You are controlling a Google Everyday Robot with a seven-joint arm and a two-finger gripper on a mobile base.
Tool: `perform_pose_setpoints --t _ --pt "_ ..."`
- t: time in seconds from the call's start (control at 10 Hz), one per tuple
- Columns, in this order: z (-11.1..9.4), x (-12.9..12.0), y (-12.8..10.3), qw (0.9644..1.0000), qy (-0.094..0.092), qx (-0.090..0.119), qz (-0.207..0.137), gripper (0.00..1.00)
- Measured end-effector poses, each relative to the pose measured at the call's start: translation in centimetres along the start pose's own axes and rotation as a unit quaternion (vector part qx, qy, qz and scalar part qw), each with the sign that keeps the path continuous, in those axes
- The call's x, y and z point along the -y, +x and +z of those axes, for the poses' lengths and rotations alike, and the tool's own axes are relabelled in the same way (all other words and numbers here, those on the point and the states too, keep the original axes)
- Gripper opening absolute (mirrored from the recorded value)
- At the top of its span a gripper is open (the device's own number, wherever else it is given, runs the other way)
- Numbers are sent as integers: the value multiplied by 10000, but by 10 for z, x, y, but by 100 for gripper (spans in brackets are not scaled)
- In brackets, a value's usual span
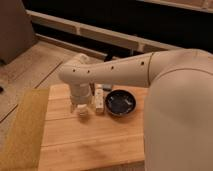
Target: Pick up the ceramic cup
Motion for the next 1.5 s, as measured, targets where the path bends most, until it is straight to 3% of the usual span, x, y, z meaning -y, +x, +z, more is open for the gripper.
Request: perform_pose_setpoints --t 1.3,1.5 --pt "0 0 0 10000 0 2 -1 65" --pt "-3 1 -3 10000 38 84 -37 65"
